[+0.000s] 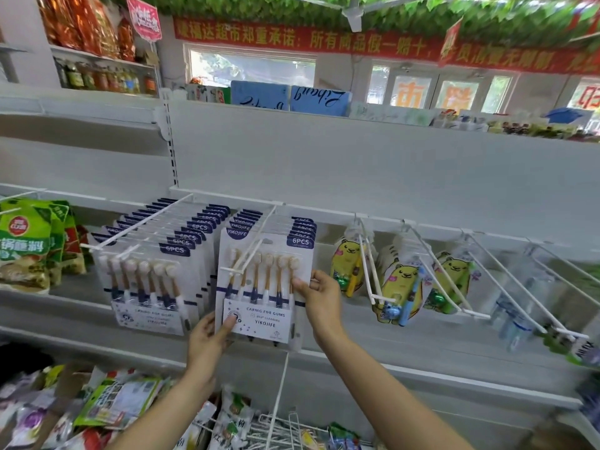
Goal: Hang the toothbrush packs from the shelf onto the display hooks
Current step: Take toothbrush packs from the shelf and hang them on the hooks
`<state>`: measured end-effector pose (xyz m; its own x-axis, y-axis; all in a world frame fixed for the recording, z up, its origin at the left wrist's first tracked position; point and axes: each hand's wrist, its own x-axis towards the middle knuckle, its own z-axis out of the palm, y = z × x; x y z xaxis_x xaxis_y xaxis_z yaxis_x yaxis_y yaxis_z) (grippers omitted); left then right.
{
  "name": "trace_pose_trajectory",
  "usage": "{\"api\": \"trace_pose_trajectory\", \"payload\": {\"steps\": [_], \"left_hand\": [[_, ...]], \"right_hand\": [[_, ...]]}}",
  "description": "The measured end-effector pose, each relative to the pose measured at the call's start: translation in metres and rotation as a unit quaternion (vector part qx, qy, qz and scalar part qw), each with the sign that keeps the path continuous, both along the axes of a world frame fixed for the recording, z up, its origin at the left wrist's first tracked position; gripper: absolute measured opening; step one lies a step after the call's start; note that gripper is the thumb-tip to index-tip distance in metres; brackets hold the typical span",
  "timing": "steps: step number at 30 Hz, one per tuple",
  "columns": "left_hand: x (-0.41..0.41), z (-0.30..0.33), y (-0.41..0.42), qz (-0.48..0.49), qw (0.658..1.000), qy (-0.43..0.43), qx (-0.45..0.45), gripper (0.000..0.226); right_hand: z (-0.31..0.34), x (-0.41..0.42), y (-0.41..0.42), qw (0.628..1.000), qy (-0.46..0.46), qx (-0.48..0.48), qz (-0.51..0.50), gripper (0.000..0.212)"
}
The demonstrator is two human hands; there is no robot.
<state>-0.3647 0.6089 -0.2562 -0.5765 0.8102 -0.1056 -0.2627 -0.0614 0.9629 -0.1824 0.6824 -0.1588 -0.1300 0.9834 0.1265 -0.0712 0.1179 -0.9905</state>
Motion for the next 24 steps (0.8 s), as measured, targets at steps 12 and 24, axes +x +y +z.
{"api": "trace_pose_trajectory", "payload": {"steps": [12,24], "left_hand": [[0.006,-0.011,0.012,0.021,0.999,-0.006,-0.029,0.091],[0.077,0.010,-0.040,-0.162,0.897,0.411,0.033,0.043]], "right_hand": [[-0.005,0.002,0.009,0.997,-0.053,0.051,0.006,0.009],[-0.035,0.137,-0.046,0.861,-0.461,0.214,0.010,0.042]]}}
